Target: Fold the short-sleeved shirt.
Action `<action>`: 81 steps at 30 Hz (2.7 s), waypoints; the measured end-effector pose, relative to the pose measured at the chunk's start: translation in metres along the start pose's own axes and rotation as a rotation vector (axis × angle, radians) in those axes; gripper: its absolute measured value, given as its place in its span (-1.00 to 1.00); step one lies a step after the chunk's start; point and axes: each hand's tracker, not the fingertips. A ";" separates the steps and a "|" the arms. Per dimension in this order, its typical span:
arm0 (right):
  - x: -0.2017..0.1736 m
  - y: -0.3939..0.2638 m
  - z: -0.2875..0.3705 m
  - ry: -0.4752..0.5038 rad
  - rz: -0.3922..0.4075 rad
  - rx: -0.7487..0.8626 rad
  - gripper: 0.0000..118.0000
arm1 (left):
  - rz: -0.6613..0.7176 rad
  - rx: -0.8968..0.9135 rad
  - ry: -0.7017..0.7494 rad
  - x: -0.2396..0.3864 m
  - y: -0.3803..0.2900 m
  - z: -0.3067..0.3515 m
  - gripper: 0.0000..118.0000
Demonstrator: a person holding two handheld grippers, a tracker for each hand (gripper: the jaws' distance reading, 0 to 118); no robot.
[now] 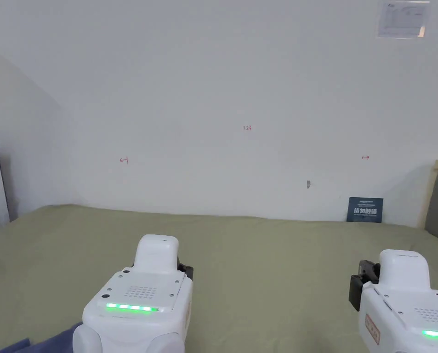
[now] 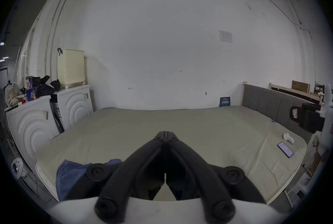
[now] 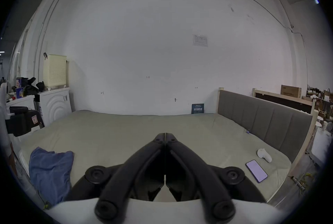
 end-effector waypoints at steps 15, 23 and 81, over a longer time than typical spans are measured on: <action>-0.206 -0.031 -0.024 0.521 -0.001 -0.087 -1.00 | 0.064 -0.102 0.522 -0.210 -0.026 0.090 -1.00; -0.271 -0.044 -0.017 0.645 0.021 -0.111 -1.00 | 0.073 -0.149 0.630 -0.255 -0.044 0.114 -1.00; 0.047 -0.134 0.007 0.024 -0.111 -0.386 -1.00 | -0.130 -0.503 -0.516 0.152 0.007 -0.244 -0.95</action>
